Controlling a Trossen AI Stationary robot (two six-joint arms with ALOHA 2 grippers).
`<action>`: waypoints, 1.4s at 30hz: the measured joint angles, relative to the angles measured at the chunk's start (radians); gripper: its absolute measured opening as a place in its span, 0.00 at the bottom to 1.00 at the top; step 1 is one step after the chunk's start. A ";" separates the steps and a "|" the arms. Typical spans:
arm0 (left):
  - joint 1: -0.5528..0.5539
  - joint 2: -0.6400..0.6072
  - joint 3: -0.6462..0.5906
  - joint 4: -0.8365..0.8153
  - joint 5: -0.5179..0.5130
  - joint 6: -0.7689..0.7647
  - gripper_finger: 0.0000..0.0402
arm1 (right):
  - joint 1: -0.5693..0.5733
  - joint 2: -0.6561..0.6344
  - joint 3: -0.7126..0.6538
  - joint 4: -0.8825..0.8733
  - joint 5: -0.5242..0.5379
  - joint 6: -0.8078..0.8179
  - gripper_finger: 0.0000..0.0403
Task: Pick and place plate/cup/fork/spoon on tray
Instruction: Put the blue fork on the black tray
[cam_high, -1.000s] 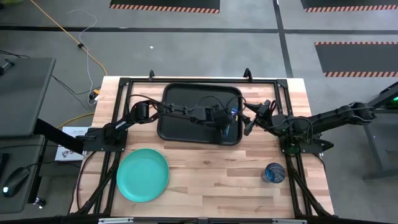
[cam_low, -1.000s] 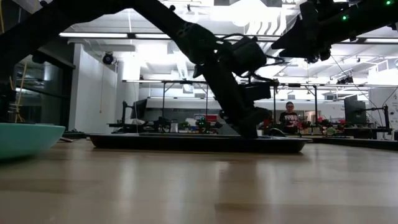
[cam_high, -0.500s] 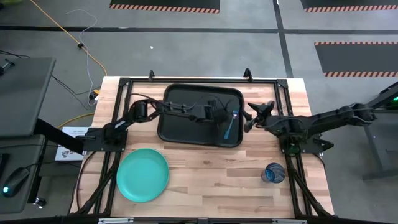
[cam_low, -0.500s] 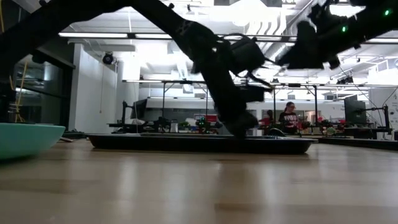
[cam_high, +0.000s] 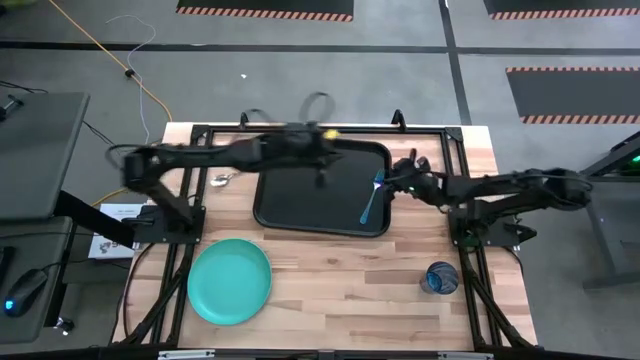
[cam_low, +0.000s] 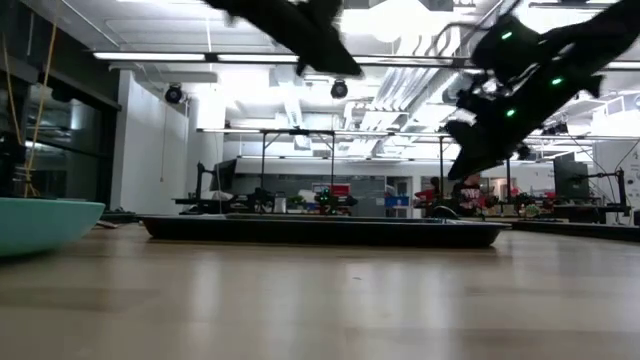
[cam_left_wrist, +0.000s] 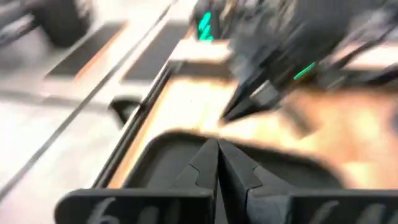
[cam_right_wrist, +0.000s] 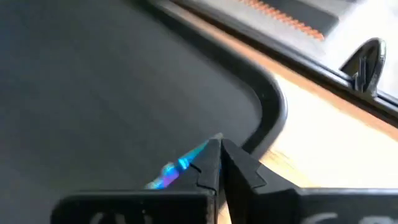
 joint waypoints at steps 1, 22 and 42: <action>0.005 -0.058 -0.077 0.103 0.051 -0.018 0.00 | -0.010 0.033 0.028 -0.037 -0.005 -0.016 0.01; 0.001 -0.428 -0.691 0.837 0.156 -0.195 0.00 | -0.137 0.524 0.416 -0.500 0.008 -0.046 0.00; -0.002 -0.427 -0.691 0.838 0.145 -0.177 0.00 | -0.125 0.533 0.415 -0.330 0.018 -0.114 0.00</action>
